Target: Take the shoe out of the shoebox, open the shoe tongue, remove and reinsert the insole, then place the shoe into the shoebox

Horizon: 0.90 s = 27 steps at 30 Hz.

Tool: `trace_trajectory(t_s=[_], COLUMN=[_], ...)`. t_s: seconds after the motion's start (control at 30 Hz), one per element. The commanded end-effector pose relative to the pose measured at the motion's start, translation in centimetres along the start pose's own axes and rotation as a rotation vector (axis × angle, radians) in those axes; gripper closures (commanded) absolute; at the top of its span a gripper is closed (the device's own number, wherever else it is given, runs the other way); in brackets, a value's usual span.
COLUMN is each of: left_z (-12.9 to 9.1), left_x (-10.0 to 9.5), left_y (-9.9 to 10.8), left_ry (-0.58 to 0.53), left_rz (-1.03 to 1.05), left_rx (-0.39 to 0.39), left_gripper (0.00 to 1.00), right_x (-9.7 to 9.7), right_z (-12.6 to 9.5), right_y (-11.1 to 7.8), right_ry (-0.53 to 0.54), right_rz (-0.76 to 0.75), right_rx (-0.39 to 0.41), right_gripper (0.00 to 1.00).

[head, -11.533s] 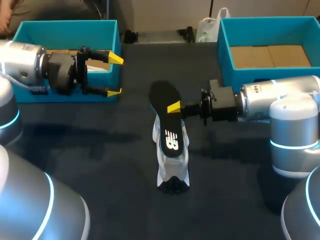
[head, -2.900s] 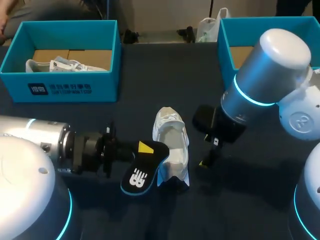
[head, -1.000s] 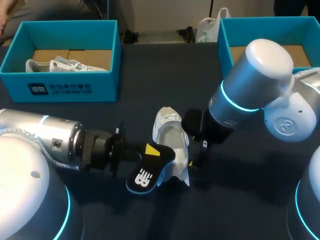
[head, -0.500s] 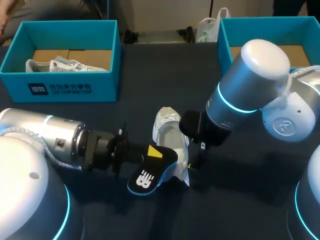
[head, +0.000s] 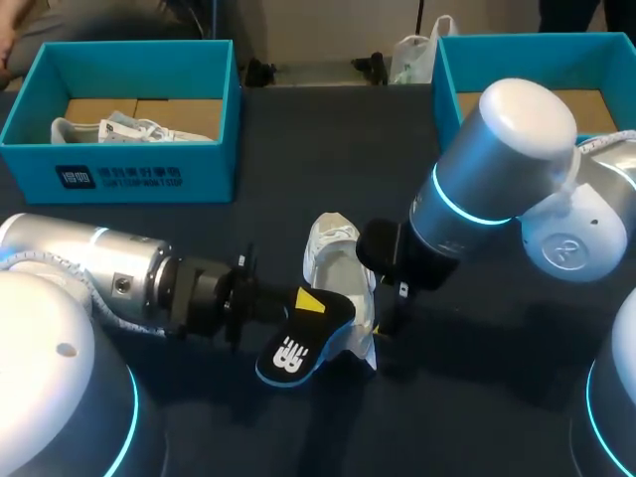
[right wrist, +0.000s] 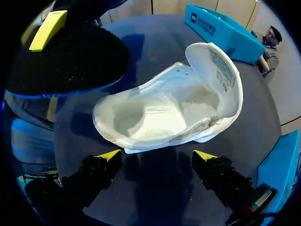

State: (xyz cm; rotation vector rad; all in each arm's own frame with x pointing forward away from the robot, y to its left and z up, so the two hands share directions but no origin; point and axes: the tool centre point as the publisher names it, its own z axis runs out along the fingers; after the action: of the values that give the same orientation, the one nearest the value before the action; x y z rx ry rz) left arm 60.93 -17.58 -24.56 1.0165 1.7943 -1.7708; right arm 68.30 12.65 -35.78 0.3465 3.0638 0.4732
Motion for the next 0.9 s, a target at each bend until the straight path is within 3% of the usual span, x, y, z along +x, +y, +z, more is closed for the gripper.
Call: trace_trajectory(t_s=[0.03, 0.4, 0.57, 0.9], left_z=[0.2, 0.5, 0.5, 1.9], left_x=[0.0, -0.3, -0.6, 0.1], left_y=[0.2, 1.8, 1.6, 2.5], left_ry=[0.005, -0.026, -0.026, -0.006], left_rz=[-0.010, -0.039, -0.053, -0.091], left_rx=[0.009, 0.023, 0.033, 0.027], left_gripper=[1.00, 1.00, 1.00, 1.00], right_x=[0.2, 0.2, 0.2, 0.2], right_z=[0.1, 0.1, 0.1, 0.1], right_y=[0.0, 0.0, 0.0, 0.0], right_ry=[-0.005, -0.005, -0.005, -0.005], right_rz=[0.001, 0.001, 0.001, 0.001], right_rx=[0.001, 0.001, 0.001, 0.001], right_gripper=[0.00, 0.00, 0.00, 0.00])
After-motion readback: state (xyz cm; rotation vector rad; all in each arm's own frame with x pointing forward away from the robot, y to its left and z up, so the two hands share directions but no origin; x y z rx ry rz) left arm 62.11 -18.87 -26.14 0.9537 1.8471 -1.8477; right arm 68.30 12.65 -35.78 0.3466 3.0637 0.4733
